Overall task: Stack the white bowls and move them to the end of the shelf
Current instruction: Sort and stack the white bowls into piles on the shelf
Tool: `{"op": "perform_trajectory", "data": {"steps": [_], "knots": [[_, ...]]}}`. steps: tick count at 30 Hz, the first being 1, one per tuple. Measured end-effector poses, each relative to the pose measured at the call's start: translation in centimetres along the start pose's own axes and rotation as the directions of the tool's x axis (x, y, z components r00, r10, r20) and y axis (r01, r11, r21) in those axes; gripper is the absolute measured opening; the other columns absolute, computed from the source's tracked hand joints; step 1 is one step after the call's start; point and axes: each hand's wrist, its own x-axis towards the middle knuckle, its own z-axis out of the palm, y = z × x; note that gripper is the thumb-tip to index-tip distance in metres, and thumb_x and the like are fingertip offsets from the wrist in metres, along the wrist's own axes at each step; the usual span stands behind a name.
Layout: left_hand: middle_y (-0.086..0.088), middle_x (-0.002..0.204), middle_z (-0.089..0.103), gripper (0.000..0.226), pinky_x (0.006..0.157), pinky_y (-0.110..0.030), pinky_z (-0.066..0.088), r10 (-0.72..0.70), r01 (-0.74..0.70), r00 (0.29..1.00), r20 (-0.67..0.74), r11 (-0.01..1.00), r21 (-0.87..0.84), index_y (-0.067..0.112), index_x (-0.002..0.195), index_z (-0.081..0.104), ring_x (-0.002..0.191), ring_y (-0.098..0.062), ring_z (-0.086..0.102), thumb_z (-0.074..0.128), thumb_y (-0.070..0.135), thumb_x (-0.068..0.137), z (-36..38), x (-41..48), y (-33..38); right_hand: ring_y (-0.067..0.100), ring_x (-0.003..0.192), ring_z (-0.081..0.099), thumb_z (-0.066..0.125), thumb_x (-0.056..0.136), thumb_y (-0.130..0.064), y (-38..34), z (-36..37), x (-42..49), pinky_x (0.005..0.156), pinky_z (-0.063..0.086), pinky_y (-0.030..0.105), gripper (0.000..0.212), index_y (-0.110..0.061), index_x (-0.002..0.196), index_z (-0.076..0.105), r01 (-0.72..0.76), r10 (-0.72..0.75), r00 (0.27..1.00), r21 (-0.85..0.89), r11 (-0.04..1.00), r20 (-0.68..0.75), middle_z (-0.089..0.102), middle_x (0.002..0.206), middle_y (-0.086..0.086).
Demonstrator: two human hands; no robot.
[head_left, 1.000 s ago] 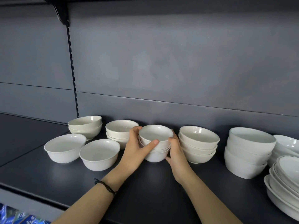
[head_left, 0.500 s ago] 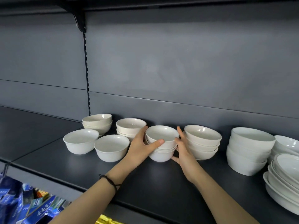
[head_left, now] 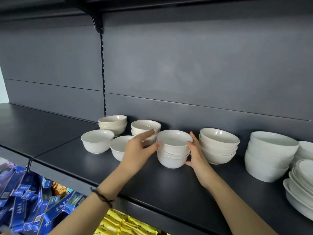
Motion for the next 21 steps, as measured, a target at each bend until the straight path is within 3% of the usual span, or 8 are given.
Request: {"op": "perform_trajectory", "data": {"steps": [3, 6, 8, 13, 17, 21], "knots": [[0.015, 0.108, 0.067, 0.025, 0.086, -0.010, 0.039, 0.174, -0.114, 0.966, -0.190, 0.950, 0.292, 0.023, 0.108, 0.071, 0.101, -0.004, 0.056, 0.072, 0.029, 0.084, -4.1, -1.0, -0.1, 0.005, 0.142, 0.028, 0.059, 0.085, -0.057, 0.7, -0.6, -0.8, 0.117, 0.032, 0.043, 0.083, -0.047, 0.151, 0.010, 0.063, -0.052, 0.990, -0.083, 0.995, 0.130, 0.025, 0.151, -0.026], [0.014, 0.112, 0.061, 0.023, 0.086, -0.021, 0.037, 0.184, -0.069, 0.965, -0.188, 0.868, 0.492, 0.024, 0.103, 0.070, 0.109, -0.007, 0.049, 0.078, 0.027, 0.081, -7.1, -1.8, -1.8, 0.000, 0.136, 0.031, 0.073, 0.086, -0.033, 1.2, -0.7, -1.1, 0.112, 0.029, 0.027, 0.098, -0.043, 0.153, 0.003, 0.097, -0.079, 0.980, -0.089, 0.991, 0.180, 0.028, 0.143, -0.029], [0.008, 0.118, 0.059, 0.028, 0.086, -0.024, 0.037, 0.104, 0.021, 0.969, -0.226, 0.869, 0.494, 0.026, 0.101, 0.070, 0.107, -0.010, 0.050, 0.082, 0.026, 0.076, -7.9, -2.5, -3.3, -0.003, 0.130, 0.034, 0.074, 0.086, -0.021, 1.2, -0.5, -1.1, 0.104, 0.030, 0.021, 0.102, -0.040, 0.153, 0.001, 0.106, -0.087, 0.979, -0.097, 0.990, 0.185, 0.029, 0.141, -0.028], [0.000, 0.113, 0.064, 0.027, 0.083, -0.024, 0.045, -0.003, 0.114, 0.968, -0.252, 0.897, 0.428, 0.026, 0.103, 0.066, 0.098, -0.012, 0.058, 0.078, 0.031, 0.079, -8.1, -3.6, -5.5, -0.003, 0.127, 0.036, 0.075, 0.085, -0.019, 1.2, -0.3, -0.9, 0.102, 0.031, 0.021, 0.100, -0.038, 0.154, 0.005, 0.109, -0.094, 0.983, -0.084, 0.991, 0.157, 0.031, 0.142, -0.027], [0.001, 0.106, 0.065, 0.030, 0.069, -0.006, 0.043, -0.124, 0.183, 0.973, -0.195, 0.930, 0.320, 0.022, 0.103, 0.060, 0.094, -0.012, 0.062, 0.079, 0.024, 0.080, -7.4, -3.3, -5.7, -0.002, 0.128, 0.038, 0.076, 0.084, -0.019, 1.4, -0.5, -0.7, 0.103, 0.032, 0.022, 0.100, -0.041, 0.153, 0.008, 0.105, -0.095, 0.982, -0.056, 0.993, 0.161, 0.032, 0.144, -0.025], [-0.006, 0.094, 0.071, 0.025, 0.064, -0.005, 0.044, -0.154, 0.211, 0.958, -0.243, 0.950, 0.231, 0.016, 0.087, 0.063, 0.090, -0.018, 0.066, 0.084, 0.018, 0.074, -6.9, -2.2, -6.0, -0.001, 0.127, 0.040, 0.077, 0.083, -0.018, 1.3, -0.6, -0.7, 0.101, 0.033, 0.022, 0.100, -0.042, 0.152, 0.009, 0.107, -0.096, 0.981, -0.054, 0.993, 0.168, 0.035, 0.143, -0.025]]}}
